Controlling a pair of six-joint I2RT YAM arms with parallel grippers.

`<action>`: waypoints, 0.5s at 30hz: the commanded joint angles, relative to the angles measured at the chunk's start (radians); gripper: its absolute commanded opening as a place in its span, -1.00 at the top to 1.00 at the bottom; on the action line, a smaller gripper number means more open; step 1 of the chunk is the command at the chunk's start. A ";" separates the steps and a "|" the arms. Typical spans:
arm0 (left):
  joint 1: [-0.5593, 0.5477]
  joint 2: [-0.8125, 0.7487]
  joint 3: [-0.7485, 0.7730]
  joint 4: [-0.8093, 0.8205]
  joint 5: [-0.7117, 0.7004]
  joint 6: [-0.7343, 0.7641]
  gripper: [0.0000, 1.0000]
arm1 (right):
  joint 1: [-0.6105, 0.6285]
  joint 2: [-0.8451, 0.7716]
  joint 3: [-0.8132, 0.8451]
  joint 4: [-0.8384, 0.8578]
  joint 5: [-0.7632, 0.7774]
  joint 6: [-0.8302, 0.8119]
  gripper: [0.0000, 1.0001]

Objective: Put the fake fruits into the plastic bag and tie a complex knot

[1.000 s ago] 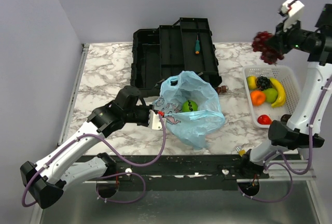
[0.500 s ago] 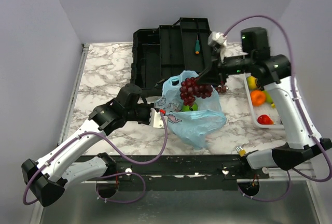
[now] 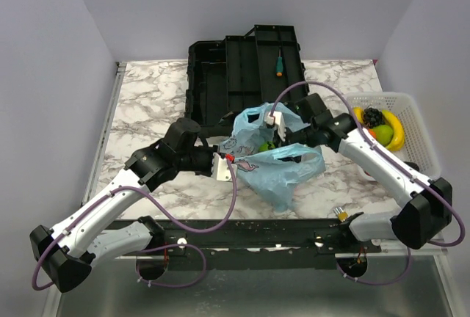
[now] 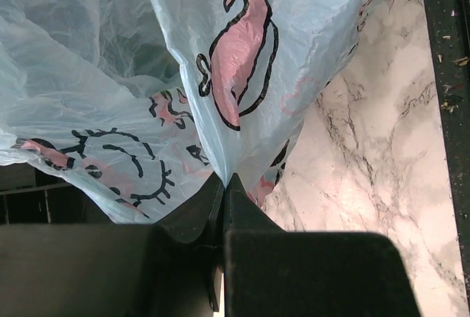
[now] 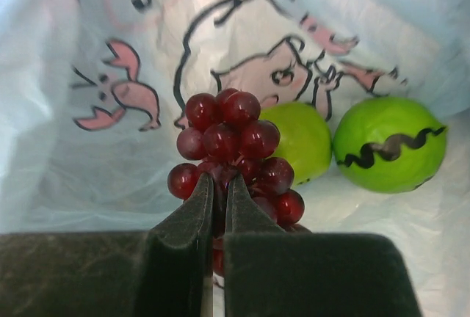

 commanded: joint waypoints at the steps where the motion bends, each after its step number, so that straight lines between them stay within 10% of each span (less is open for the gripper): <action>1: -0.001 -0.014 0.002 -0.019 0.028 -0.025 1.00 | 0.026 -0.038 -0.104 0.115 0.114 -0.092 0.99; 4: -0.003 -0.011 -0.005 -0.027 0.039 -0.047 1.00 | 0.028 -0.013 -0.082 0.086 0.089 -0.101 0.83; 9: -0.008 -0.007 0.000 -0.036 0.036 -0.064 1.00 | 0.028 -0.017 0.040 0.009 0.033 -0.078 -0.43; 15: -0.014 -0.001 0.016 -0.048 0.039 -0.072 1.00 | 0.027 -0.049 0.220 -0.033 0.035 0.031 -0.58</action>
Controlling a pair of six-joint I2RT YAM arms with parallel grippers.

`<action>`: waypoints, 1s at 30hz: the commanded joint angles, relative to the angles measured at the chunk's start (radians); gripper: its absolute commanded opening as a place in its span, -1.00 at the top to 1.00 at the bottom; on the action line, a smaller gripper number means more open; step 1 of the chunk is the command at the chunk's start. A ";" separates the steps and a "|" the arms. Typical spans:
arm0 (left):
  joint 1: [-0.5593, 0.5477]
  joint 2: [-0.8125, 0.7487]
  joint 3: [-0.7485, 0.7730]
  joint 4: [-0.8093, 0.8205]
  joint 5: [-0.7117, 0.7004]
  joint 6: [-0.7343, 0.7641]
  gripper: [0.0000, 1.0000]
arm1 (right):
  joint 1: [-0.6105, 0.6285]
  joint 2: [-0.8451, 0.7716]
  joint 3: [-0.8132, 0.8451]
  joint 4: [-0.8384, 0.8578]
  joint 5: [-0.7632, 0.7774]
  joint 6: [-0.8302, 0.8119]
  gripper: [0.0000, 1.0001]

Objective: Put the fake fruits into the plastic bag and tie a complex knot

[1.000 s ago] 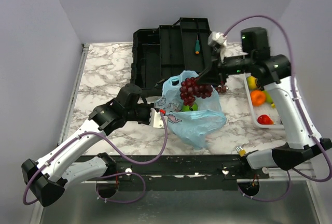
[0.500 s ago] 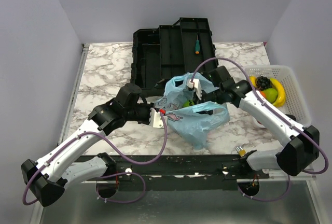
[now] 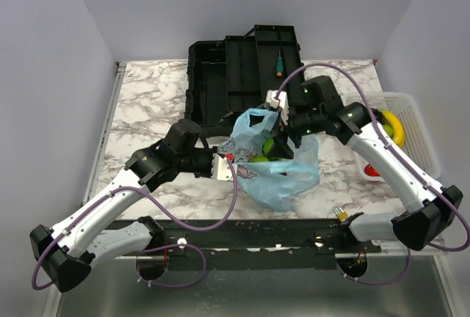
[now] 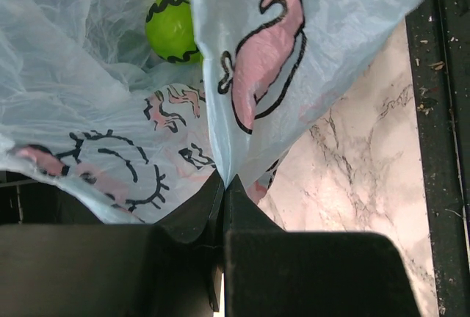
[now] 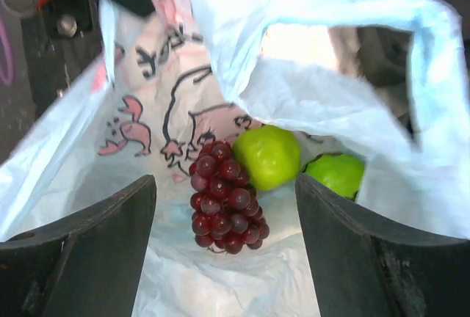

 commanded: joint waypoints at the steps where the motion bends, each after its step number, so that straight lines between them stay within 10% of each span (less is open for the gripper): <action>1: -0.011 0.000 0.018 -0.023 0.039 -0.021 1.00 | 0.004 -0.036 0.151 -0.045 -0.010 0.097 -0.59; 10: -0.017 0.005 0.034 -0.048 0.034 -0.050 1.00 | 0.004 -0.069 0.428 -0.224 -0.030 0.205 -0.98; 24: -0.019 0.045 0.072 -0.039 0.038 -0.076 1.00 | 0.004 -0.209 0.182 -0.482 -0.202 0.022 -1.00; 28: -0.020 0.050 0.088 -0.044 0.032 -0.107 1.00 | 0.004 -0.206 0.123 -0.499 -0.161 -0.058 -0.38; 30: -0.019 0.052 0.100 -0.055 0.031 -0.131 1.00 | 0.004 -0.207 0.120 -0.504 -0.135 -0.081 0.60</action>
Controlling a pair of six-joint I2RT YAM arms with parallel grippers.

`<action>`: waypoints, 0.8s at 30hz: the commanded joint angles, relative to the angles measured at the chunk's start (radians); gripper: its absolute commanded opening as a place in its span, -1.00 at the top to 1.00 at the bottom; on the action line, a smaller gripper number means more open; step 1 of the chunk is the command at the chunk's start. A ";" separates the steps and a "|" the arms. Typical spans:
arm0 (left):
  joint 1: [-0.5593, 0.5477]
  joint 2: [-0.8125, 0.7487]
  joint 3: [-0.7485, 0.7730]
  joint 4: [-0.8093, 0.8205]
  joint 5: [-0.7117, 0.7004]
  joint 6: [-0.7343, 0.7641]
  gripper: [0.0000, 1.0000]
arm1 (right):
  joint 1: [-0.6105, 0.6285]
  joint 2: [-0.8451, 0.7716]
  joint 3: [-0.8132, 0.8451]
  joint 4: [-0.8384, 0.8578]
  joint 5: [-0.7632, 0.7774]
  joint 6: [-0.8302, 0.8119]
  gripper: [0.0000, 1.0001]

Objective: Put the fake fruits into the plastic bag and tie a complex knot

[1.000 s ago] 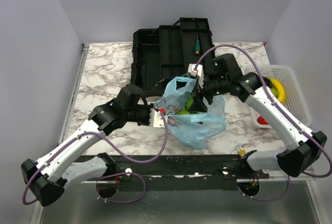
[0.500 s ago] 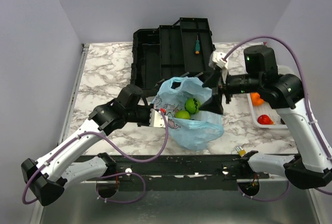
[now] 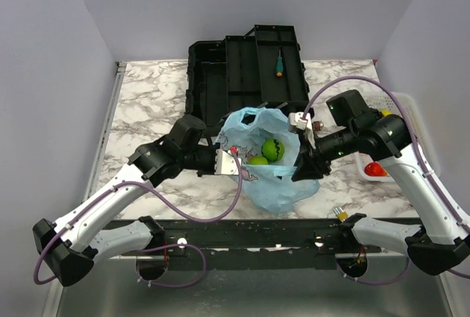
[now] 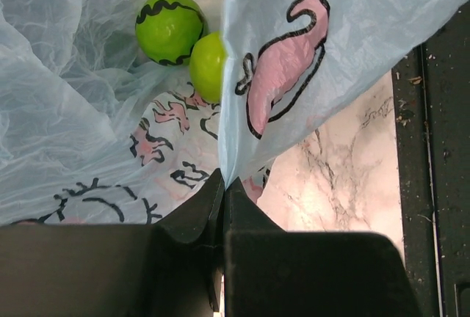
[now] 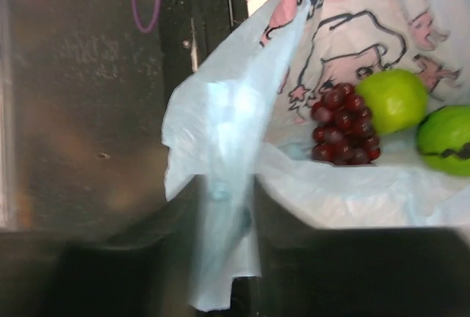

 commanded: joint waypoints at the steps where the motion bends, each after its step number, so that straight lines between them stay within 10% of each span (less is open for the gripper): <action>1: -0.005 0.001 0.058 -0.036 0.041 -0.057 1.00 | 0.004 -0.010 -0.014 -0.037 0.040 -0.068 0.86; 3: -0.005 -0.004 0.104 -0.099 0.090 -0.098 0.94 | 0.004 -0.033 0.002 -0.005 0.092 -0.056 0.99; 8: 0.097 0.005 0.347 -0.192 0.417 -0.379 -0.17 | 0.004 -0.095 0.032 0.001 0.169 -0.070 0.99; 14: 0.289 0.105 0.524 0.020 0.416 -0.756 -0.43 | 0.004 -0.150 -0.006 -0.041 0.214 -0.126 0.99; 24: 0.315 0.666 0.949 -0.379 0.314 -0.654 -0.63 | 0.004 -0.188 -0.017 -0.049 0.245 -0.115 0.99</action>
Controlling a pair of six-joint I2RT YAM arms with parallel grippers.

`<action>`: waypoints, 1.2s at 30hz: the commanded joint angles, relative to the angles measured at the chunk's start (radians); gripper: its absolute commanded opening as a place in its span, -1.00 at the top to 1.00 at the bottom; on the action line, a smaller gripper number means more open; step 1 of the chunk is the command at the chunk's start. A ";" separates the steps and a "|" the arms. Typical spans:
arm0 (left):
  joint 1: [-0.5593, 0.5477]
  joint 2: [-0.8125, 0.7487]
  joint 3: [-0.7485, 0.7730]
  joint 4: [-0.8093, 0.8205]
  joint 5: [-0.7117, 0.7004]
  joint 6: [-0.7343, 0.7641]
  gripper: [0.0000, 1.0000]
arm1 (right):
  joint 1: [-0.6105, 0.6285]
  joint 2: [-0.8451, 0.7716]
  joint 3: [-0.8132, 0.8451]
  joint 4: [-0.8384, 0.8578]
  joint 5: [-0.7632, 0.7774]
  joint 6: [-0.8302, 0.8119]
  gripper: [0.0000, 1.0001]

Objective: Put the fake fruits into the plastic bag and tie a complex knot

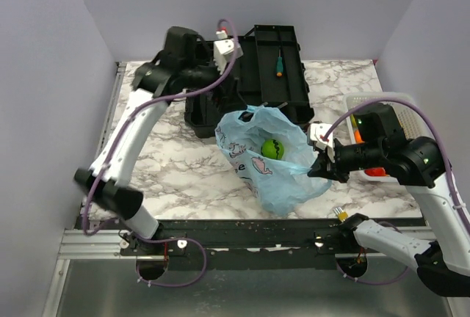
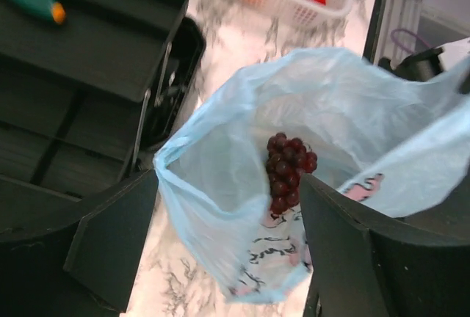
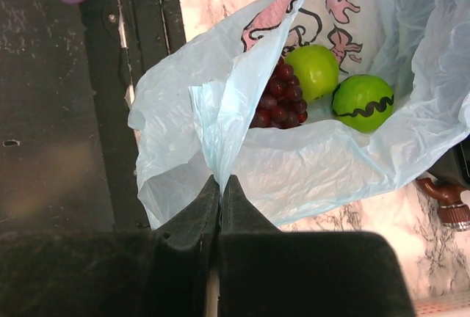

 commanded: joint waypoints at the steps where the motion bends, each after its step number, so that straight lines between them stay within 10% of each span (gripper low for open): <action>1: 0.004 0.224 0.085 -0.206 -0.024 -0.041 -0.63 | 0.004 -0.018 -0.010 -0.022 0.038 -0.003 0.99; 8: -0.014 0.281 -0.032 -0.128 0.060 -0.090 -0.52 | 0.004 -0.041 -0.011 -0.016 0.079 0.034 0.99; 14: -0.005 0.136 -0.149 -0.189 0.381 0.026 0.81 | 0.004 -0.072 -0.014 0.135 0.234 0.189 0.99; 18: 0.080 -0.147 -0.365 0.104 0.395 -0.175 1.00 | 0.004 -0.062 0.019 0.328 0.357 0.313 0.99; 27: 0.184 -0.545 -0.509 0.213 -0.296 -0.349 1.00 | 0.003 0.138 0.213 0.634 0.447 0.216 0.99; 36: 0.215 -0.694 -0.730 0.062 -0.847 -0.480 1.00 | 0.003 0.141 -0.050 0.827 0.331 0.198 0.99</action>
